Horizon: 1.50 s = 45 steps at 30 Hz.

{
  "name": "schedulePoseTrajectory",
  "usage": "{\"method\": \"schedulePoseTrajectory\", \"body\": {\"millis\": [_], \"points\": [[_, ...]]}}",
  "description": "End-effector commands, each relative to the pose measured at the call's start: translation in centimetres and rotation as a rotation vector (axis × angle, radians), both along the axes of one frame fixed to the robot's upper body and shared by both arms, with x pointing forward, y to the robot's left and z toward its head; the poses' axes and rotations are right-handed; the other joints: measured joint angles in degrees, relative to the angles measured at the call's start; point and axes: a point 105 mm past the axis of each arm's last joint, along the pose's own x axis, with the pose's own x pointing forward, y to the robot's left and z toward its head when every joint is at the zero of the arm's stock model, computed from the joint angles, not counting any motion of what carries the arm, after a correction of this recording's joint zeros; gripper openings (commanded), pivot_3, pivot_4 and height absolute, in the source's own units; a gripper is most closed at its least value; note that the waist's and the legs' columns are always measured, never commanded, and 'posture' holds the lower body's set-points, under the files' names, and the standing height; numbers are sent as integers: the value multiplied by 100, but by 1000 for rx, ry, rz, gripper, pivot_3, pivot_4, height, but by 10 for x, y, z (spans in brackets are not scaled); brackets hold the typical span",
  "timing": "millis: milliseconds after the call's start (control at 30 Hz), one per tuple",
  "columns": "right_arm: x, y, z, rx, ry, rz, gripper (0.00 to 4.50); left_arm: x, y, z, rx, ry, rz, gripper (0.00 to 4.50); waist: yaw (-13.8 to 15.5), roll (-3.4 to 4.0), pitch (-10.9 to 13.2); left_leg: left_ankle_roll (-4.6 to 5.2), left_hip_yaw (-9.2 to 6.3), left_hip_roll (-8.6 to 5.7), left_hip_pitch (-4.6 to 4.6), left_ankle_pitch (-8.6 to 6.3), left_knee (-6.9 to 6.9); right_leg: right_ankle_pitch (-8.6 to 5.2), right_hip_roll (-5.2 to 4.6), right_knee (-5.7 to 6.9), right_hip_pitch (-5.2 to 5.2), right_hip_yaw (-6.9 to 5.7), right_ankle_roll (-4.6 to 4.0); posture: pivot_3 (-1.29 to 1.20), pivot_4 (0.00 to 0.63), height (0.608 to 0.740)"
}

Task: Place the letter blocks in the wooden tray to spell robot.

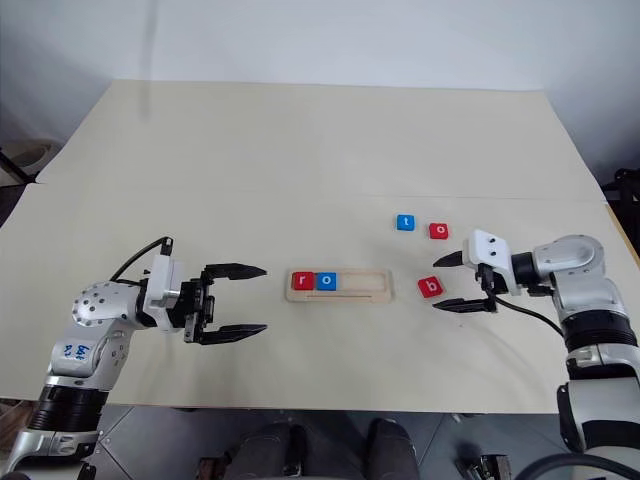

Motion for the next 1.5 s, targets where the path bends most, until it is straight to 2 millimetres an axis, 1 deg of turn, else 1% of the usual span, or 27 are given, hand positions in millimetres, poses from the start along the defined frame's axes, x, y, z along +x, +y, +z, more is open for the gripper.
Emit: {"method": "schedulePoseTrajectory", "body": {"millis": [33, 67, 100, 133, 300, 333, 367, 500, 600, 667, 733, 800, 867, 933, 1000, 1133, 1267, 1500], "points": [[-3, 0, -2, -15, 14, 46, 4488, -5, -7, 10, -18, -45, -33, 4500, 7, 0, 0, 0, 0, 0, -1, 0, 2, 0, 0, 0, 0, 0, 0, 0, 150, 740], [-3, 0, -4, -14, 12, 47, 4120, -5, -7, 10, -19, -44, -30, 4500, 7, 0, 0, 0, 0, 0, -1, 0, 3, 0, -1, -1, 1, 0, 0, 0, 150, 740], [-3, 0, -5, -14, 19, 47, 3927, -5, -7, 9, -21, -42, -27, 4500, 0, 0, 0, 0, 0, 0, -1, 0, 3, 0, -1, 0, 1, 0, 0, 0, 150, 740], [-3, -1, -6, -14, 21, 47, 3642, -5, -7, 9, -21, -42, -25, 4500, -8, 0, 0, 0, 0, 0, -1, 0, 3, 0, 0, 0, 1, 0, 0, 0, 150, 740], [-3, -3, -8, -18, 24, 43, 1955, -4, -4, 9, -21, -45, -5, 4500, -12, 0, 0, 0, -1, 2, 1, 0, 11, 0, 0, 6, 2, 3, 0, 0, 150, 740], [-3, -4, -8, -18, 24, 42, 1534, -4, -3, 10, -22, -46, -1, 4500, -10, 0, 0, 0, -1, 2, 1, 0, 12, 0, 0, 6, 3, 2, 0, 0, 150, 740], [-3, -5, -8, -19, 22, 40, 1464, -3, -3, 10, -22, -47, 1, 4500, -8, 0, 0, 0, -2, 2, 1, 0, 13, 0, 0, 6, 3, 2, 0, 0, 150, 740], [-2, -2, -2, -16, 22, 53, 1466, -2, -2, 9, -24, -49, 13, 4500, -9, 0, 0, 0, -4, 3, 1, 0, 13, 0, 0, 6, 3, 3, 0, 0, 150, 740], [0, 20, 18, 45, 7, 108, 1466, -2, 0, 8, -28, -48, 34, 4500, -12, 3, 2, 0, -5, 4, 1, 0, 13, 0, 0, 7, 3, 3, 0, 0, 150, 740], [-1, 35, 27, 80, 5, 138, 1466, -2, 0, 8, -38, -42, 49, 4500, -24, 8, 5, 0, -6, 9, 0, 0, 12, 0, -1, 11, -1, 4, 0, 0, 150, 740], [0, 49, 33, 113, -2, 152, 1466, -3, 0, 5, -44, -33, 58, 4500, -27, 9, 4, -1, -7, 13, 1, 0, 11, -1, 1, 16, -3, 3, -1, 0, 150, 740], [2, 59, 38, 135, -2, 147, 1466, -3, 0, 4, -45, -28, 62, 4500, -17, 9, 5, -1, -7, 11, 1, -1, 12, -1, 0, 16, -3, 3, -2, 0, 150, 740], [5, 74, 42, 144, -7, 164, 1466, 0, 1, 3, -35, -31, 68, 4500, 7, 10, 5, -1, -6, 10, -1, -1, 13, -1, -1, 15, -4, 4, -2, 0, 150, 740], [8, 87, 43, 132, 5, 168, 1466, 4, 4, 5, -31, -42, 81, 4500, 6, 10, 5, 0, -8, 8, -3, -1, 18, -1, -3, 17, -3, 3, -2, 0, 150, 740], [14, 95, 38, 112, 14, 145, 1466, 6, 6, 7, -32, -46, 88, 4500, 7, 10, 5, 0, -8, 5, -3, -2, 19, -1, -3, 19, -4, 3, -2, 0, 150, 740], [16, 111, 30, 98, 17, 165, 1466, 6, 7, 7, -32, -49, 99, 4500, -4, 10, 5, -2, -9, 2, -4, -3, 18, -1, -3, 21, -6, 2, -2, 0, 150, 740], [15, 116, 22, 64, 18, 182, 1466, 5, 7, 5, -41, -48, 117, 4500, -7, 11, 5, -2, -7, -1, -5, -3, 17, -1, -2, 22, -9, 2, -2, 0, 150, 740], [13, 129, 19, 68, 24, 198, 1466, 3, 7, 3, -45, -48, 135, 4500, -21, 11, 5, -2, -7, 1, -5, -3, 17, -1, 0, 23, -9, 3, -2, 0, 150, 740]]}}
